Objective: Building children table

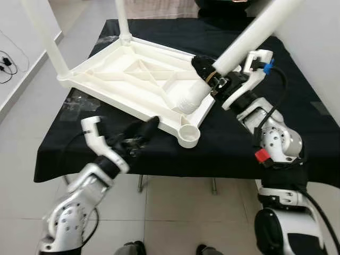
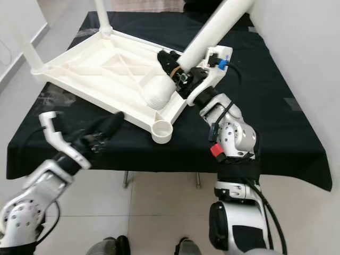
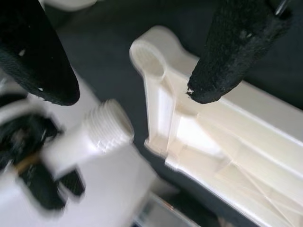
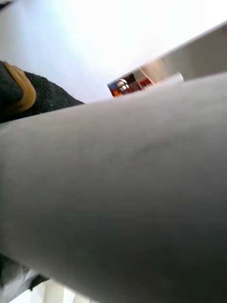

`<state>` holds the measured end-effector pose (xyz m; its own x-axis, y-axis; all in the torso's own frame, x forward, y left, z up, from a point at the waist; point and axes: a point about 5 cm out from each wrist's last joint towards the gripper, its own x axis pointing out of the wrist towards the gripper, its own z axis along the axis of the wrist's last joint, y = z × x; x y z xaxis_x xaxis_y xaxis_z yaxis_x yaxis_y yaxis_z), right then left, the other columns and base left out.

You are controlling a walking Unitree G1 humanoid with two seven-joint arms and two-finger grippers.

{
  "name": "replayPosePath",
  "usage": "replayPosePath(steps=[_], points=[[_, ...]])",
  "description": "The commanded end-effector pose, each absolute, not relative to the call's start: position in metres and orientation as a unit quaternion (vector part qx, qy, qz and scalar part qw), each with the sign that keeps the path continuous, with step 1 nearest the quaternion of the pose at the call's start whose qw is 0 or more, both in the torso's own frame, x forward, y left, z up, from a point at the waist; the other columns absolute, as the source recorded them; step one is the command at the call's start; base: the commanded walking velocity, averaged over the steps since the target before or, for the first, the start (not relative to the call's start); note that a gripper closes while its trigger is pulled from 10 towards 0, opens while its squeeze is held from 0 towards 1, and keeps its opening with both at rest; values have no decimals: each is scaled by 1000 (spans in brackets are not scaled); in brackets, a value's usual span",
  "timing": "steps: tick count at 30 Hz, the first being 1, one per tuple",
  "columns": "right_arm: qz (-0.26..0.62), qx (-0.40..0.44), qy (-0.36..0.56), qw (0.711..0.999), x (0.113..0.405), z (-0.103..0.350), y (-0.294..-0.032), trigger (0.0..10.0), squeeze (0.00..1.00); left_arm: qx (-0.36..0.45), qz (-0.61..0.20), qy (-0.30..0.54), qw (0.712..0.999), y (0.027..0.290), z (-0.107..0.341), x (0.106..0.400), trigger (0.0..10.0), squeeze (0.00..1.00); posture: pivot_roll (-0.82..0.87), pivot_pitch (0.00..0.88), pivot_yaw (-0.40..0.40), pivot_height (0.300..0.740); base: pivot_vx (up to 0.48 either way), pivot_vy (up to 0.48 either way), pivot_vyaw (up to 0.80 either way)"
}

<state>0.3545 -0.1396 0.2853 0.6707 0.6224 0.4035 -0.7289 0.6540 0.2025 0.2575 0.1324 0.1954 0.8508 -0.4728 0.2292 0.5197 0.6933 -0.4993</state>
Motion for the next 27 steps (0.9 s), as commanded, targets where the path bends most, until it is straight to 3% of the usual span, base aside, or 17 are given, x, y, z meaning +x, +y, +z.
replayPosePath(steps=[1,9,12,21,27], points=[[414,147,-156,885,348,284,-127,10000,0,-255,-289,-27,922,119,188,250,10000,0,-27,184,-3,740,0,0,0],[376,150,-127,905,353,275,-128,10000,0,-262,-217,-32,940,123,187,261,10000,0,-27,177,-2,740,0,0,0],[375,165,-124,904,352,274,-127,10000,0,-250,-198,-33,947,127,187,263,10000,0,-22,178,0,740,0,0,-800],[389,136,-137,901,347,274,-121,10000,0,-198,-198,-36,959,127,185,257,10000,0,-12,193,5,740,0,0,-185],[390,119,-138,903,346,272,-117,10000,0,-175,-196,8,965,118,159,247,10000,0,-18,195,14,740,0,0,0]])
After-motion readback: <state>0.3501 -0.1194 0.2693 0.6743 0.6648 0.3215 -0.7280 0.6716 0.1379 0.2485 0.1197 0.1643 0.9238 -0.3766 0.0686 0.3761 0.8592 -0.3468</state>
